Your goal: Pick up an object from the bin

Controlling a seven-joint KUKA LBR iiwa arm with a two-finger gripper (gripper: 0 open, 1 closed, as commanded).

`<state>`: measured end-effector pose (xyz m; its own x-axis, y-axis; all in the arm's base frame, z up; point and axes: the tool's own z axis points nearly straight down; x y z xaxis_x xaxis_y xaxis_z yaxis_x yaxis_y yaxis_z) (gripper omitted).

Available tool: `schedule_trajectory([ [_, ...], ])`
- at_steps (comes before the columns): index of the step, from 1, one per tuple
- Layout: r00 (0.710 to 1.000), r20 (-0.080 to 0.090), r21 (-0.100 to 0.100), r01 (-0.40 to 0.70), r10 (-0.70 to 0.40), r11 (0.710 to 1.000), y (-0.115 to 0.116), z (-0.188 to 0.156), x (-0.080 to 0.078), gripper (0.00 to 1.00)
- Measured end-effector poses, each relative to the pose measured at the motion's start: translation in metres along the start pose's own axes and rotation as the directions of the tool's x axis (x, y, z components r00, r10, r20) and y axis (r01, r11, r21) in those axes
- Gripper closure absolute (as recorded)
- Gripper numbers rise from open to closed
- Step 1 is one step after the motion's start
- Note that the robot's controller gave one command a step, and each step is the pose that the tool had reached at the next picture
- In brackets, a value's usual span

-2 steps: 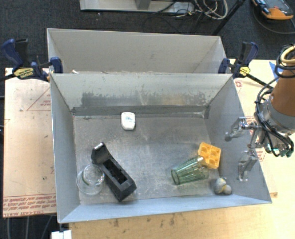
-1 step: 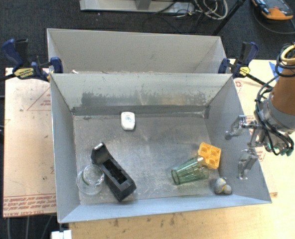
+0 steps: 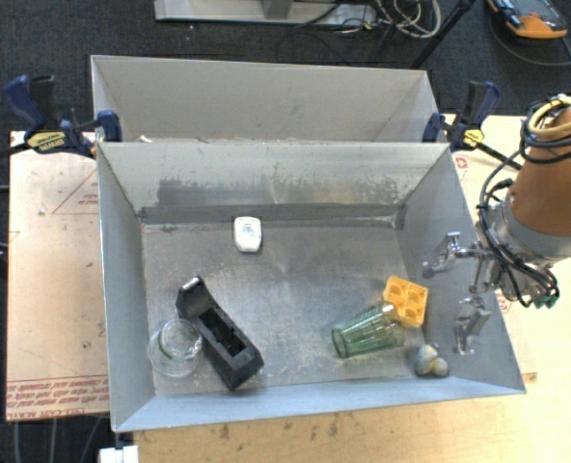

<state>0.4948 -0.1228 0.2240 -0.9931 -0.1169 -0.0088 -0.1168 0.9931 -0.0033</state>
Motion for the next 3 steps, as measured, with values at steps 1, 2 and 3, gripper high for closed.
schedule_trajectory([
  [1, 0.997, -0.002, -0.002, 0.071, -0.071, 0.997, 0.003, 0.014, 0.001, 0.00],
  [2, 0.986, -0.002, -0.002, 0.166, -0.166, 0.986, -0.008, 0.077, -0.002, 0.00],
  [3, 0.987, -0.007, -0.005, 0.163, -0.164, 0.987, 0.013, 0.103, -0.038, 0.00],
])
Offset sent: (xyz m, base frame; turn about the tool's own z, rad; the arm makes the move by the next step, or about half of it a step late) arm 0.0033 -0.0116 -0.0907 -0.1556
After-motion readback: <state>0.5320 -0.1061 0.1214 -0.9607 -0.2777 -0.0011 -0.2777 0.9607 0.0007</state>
